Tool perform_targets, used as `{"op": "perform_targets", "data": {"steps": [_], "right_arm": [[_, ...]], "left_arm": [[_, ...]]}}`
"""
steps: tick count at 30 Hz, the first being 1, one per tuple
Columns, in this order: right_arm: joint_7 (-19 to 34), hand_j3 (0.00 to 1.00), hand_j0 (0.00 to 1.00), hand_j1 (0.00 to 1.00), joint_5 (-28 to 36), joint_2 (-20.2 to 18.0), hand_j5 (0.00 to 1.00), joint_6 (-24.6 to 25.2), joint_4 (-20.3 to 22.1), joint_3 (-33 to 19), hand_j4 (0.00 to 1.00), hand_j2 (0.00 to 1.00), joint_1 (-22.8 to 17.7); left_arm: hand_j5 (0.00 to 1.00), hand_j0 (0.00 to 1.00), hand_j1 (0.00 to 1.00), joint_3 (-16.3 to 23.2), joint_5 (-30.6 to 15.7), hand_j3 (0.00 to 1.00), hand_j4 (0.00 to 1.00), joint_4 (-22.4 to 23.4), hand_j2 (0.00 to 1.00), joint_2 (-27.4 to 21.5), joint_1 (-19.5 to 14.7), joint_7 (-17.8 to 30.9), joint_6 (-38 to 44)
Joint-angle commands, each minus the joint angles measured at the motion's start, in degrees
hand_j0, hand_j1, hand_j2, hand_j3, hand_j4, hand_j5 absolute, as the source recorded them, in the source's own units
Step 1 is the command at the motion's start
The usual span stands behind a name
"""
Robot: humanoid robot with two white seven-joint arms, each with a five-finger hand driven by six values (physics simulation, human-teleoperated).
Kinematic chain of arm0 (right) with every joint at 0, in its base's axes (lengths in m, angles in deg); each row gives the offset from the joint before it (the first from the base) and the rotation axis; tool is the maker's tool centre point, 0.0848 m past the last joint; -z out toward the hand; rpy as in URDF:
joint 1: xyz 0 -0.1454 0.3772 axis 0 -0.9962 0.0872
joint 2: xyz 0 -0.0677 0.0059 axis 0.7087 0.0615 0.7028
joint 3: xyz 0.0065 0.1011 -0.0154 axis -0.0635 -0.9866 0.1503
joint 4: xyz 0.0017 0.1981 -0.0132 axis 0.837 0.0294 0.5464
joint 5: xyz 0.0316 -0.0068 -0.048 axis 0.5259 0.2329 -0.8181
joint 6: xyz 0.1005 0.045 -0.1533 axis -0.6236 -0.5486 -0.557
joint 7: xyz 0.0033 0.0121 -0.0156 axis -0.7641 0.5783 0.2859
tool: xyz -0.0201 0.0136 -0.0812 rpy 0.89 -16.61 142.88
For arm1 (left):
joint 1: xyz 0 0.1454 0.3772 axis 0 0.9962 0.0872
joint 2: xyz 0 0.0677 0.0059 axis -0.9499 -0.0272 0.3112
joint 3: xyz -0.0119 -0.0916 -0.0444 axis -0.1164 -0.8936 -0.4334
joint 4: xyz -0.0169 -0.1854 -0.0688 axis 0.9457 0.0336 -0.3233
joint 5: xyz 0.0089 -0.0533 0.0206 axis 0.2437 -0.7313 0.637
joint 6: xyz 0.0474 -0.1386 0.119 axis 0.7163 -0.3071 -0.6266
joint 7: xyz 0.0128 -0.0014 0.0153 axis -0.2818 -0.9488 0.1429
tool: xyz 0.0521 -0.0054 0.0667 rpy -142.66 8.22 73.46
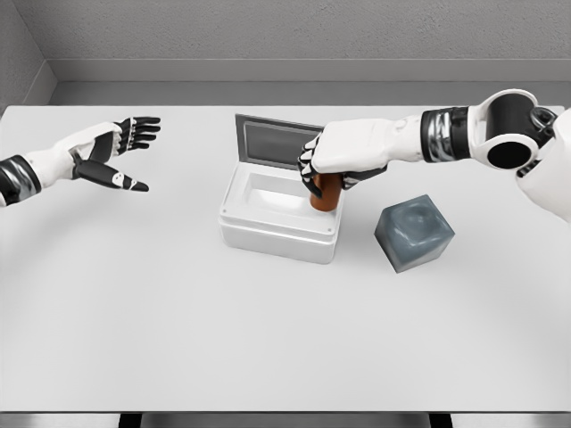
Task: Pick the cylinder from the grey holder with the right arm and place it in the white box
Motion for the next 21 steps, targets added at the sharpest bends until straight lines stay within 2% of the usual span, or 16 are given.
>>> {"op": "perform_targets", "data": {"steps": [1,21], "right_arm": [[0.00,0.35,0.35,0.35,-0.01,0.54,0.35,0.12,-0.90,-0.03,0.35,0.35,0.09],[0.00,0.35,0.35,0.35,-1.24,0.63,0.35,0.12,-2.04,-0.03,0.35,0.35,0.35]], "left_arm": [[1.00,1.00,1.00,-0.07,-0.32,1.00,1.00,-0.05,1.00,-0.04,0.00,0.00,0.01],[1.00,1.00,1.00,-0.07,-0.40,1.00,1.00,0.04,1.00,-0.04,0.00,0.00,0.01]]}}
